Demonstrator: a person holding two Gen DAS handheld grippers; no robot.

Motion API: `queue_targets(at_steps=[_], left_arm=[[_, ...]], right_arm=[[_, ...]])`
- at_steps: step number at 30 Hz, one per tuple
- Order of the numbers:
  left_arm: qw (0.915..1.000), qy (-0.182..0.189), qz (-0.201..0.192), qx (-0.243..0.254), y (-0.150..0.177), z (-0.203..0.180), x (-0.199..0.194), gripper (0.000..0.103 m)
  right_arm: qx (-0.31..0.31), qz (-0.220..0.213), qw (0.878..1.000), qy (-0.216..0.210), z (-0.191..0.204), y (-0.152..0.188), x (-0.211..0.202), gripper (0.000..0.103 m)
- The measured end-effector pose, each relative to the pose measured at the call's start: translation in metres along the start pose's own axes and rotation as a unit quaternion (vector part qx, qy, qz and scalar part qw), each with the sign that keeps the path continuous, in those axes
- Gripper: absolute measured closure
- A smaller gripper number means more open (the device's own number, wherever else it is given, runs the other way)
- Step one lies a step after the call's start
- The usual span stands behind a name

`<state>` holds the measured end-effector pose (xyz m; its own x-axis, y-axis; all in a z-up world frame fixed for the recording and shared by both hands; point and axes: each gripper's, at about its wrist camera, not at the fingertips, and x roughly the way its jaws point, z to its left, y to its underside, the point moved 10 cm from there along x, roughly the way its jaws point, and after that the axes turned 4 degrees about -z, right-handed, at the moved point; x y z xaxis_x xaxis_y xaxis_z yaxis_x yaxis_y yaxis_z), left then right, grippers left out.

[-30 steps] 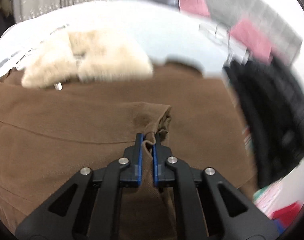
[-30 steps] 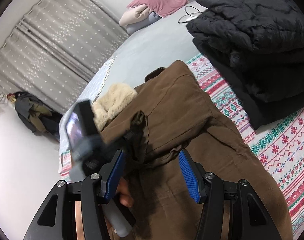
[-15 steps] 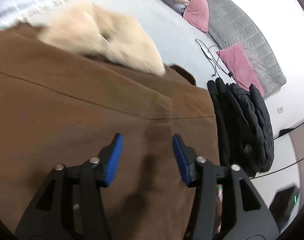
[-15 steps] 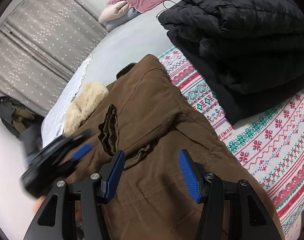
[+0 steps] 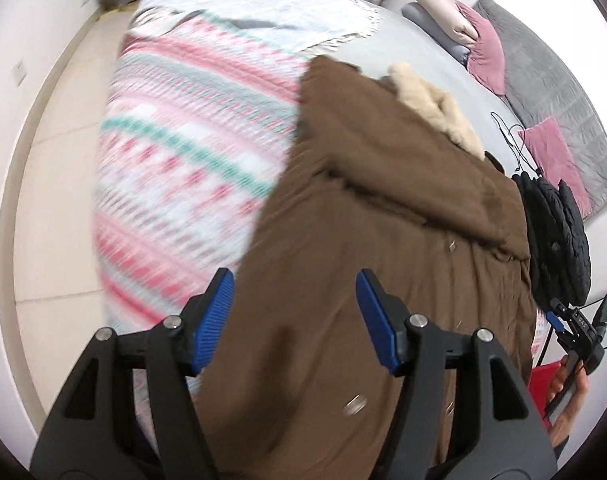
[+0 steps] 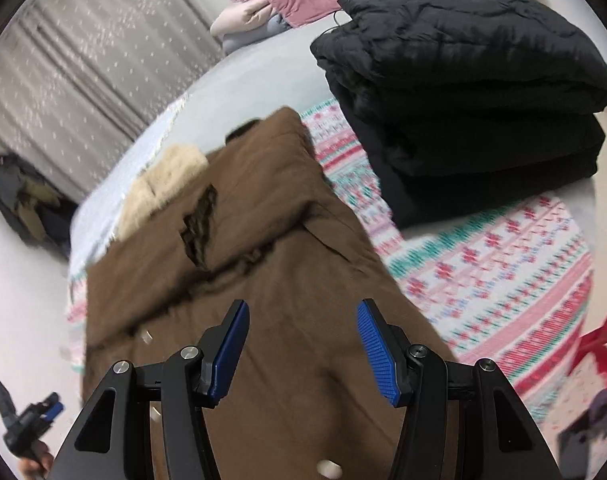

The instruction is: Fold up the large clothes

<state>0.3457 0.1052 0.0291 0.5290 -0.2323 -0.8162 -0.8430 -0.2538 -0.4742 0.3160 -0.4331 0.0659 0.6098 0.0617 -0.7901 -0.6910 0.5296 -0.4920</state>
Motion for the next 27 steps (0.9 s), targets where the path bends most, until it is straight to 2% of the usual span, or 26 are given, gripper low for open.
queue_targets(at_steps=[7, 10, 11, 15, 20, 24, 27], left_arm=[[0.9993, 0.025, -0.005, -0.026, 0.030, 0.052, -0.033, 0.039], [0.9988, 0.015, -0.045, -0.014, 0.027, 0.061, -0.054, 0.038], [0.9985, 0.014, -0.053, -0.011, 0.029, 0.060, -0.058, 0.038], [0.9992, 0.036, -0.016, -0.004, 0.062, 0.057, -0.047, 0.037], [0.9992, 0.036, -0.015, 0.000, 0.091, 0.062, -0.054, 0.037], [0.9973, 0.043, -0.053, -0.025, 0.098, 0.083, -0.095, 0.037], [0.9968, 0.035, -0.068, -0.021, 0.099, 0.088, -0.115, 0.037]], right_arm=[[0.002, 0.013, 1.000, 0.009, -0.057, 0.038, -0.029, 0.046], [0.001, 0.011, 1.000, -0.010, -0.069, 0.055, -0.044, 0.045], [-0.005, 0.018, 1.000, -0.016, -0.072, 0.063, -0.047, 0.041], [-0.024, 0.050, 0.998, 0.001, -0.088, 0.093, -0.050, 0.039], [0.002, 0.081, 0.997, -0.014, -0.118, 0.126, -0.058, 0.039], [0.038, 0.098, 0.994, -0.037, -0.145, 0.152, -0.070, 0.039], [0.061, 0.099, 0.991, -0.061, -0.156, 0.159, -0.080, 0.039]])
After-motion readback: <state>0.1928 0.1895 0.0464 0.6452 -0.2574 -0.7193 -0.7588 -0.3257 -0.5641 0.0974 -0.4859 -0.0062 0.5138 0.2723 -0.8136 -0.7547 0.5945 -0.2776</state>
